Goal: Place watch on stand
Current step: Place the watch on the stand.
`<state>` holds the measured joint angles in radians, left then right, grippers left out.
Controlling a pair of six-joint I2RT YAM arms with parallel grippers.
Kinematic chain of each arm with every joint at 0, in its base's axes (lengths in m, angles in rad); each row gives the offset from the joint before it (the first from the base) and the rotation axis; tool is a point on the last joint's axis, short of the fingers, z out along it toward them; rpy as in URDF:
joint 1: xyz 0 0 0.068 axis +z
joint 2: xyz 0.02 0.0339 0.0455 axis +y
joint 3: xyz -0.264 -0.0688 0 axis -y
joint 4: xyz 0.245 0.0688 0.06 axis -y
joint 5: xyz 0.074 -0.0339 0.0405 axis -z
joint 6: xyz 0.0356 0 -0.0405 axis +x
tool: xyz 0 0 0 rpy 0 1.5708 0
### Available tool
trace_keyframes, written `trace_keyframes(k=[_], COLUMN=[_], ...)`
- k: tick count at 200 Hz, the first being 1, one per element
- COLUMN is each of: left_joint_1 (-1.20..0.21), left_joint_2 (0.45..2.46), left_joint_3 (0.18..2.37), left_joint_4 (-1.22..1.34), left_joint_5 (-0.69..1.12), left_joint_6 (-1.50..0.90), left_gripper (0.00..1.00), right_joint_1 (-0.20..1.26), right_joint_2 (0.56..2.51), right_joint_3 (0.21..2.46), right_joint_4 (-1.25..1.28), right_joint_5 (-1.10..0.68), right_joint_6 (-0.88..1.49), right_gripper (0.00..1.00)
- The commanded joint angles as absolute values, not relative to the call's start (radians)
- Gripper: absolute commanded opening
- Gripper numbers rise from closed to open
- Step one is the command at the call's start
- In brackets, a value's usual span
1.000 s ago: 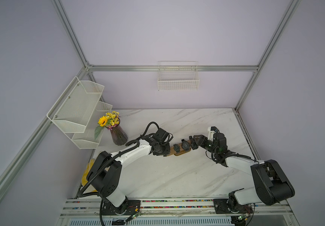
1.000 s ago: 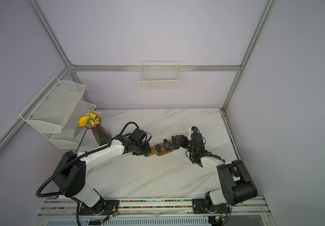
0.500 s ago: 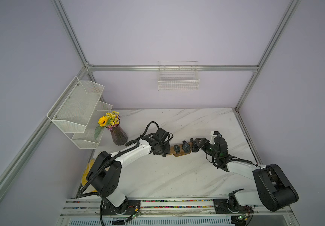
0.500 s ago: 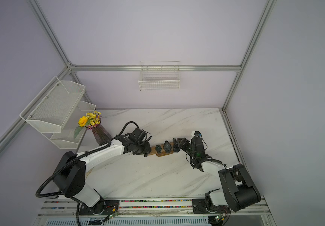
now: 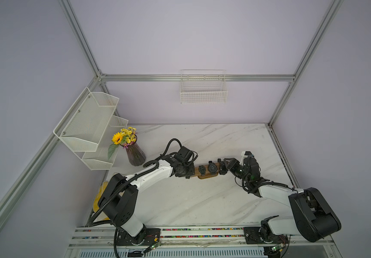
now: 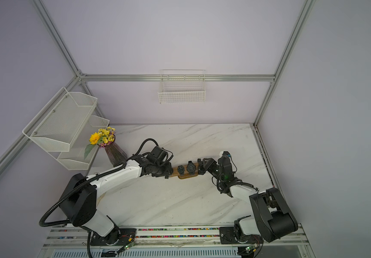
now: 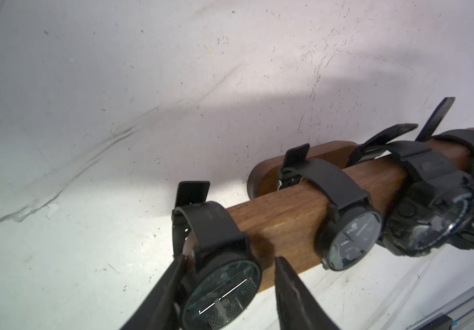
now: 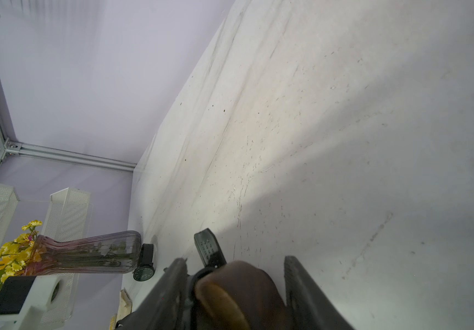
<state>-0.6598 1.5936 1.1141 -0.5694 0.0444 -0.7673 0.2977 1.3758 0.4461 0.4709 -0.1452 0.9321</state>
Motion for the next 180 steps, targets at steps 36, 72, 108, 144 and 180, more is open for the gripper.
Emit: trace_keyframes(k=[36,72,108,144,180], left_joint_1=[-0.695,-0.699,-0.701,-0.701,-0.699], left_joint_2=[1.522,1.521,1.530,1.528,1.501], left_joint_3=[1.106,1.101,1.100,1.095,1.066], left_joint_4=[-0.463,-0.462,-0.462,-0.452,-0.473], left_joint_5=[0.113,0.118,0.123,0.123,0.065], left_joint_6=[-0.783,-0.785,-0.787,-0.785,-0.791], left_gripper=[0.45,0.45,0.44,0.44,0.47], right_joint_1=[0.331,0.330,0.331,0.331,0.331], right_joint_2=[1.400,1.395,1.394,1.382,1.376], right_joint_3=[0.426,0.432,0.437,0.434,0.436], right_joint_4=[0.341,0.330,0.318,0.302,0.268], right_joint_5=[-0.131,-0.123,-0.117,-0.108,-0.088], right_joint_6=[0.905,0.902,0.902,0.899,0.893], right_gripper=[0.44,0.44,0.44,0.46,0.50])
